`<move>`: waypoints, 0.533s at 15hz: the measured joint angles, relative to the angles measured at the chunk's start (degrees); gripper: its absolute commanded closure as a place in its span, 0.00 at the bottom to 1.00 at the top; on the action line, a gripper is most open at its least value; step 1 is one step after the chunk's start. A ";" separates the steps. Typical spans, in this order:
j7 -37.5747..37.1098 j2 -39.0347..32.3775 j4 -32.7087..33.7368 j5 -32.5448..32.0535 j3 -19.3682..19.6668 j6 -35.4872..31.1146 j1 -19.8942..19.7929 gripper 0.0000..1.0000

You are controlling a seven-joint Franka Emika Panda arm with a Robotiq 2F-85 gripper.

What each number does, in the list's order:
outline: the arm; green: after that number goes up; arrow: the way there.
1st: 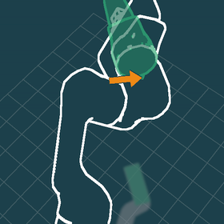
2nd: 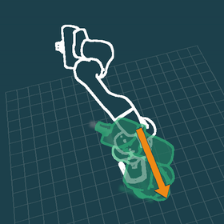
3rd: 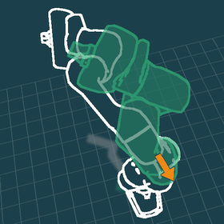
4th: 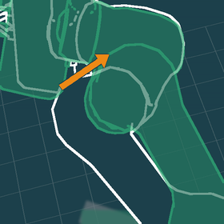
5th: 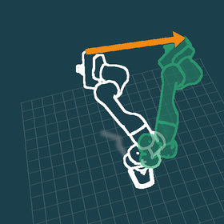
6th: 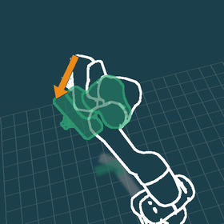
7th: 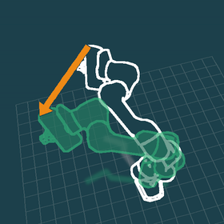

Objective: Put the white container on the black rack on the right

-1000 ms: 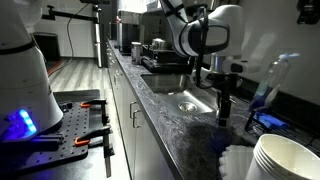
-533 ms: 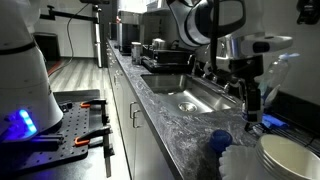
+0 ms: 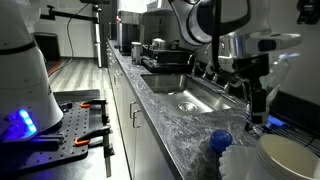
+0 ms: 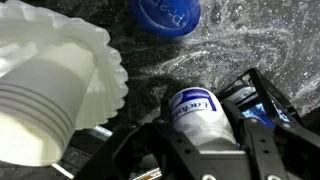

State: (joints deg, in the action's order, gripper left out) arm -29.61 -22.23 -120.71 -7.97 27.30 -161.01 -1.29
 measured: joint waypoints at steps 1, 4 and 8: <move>0.05 -0.11 0.00 0.25 -0.18 0.02 -0.14 0.71; 0.16 -0.39 1.06 3.96 -2.57 2.47 -1.99 0.71; 0.10 -2.42 7.16 9.83 -5.95 9.05 -5.31 0.71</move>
State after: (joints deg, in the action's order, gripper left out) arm -29.52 -24.65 -113.55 1.85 21.36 -151.97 -6.60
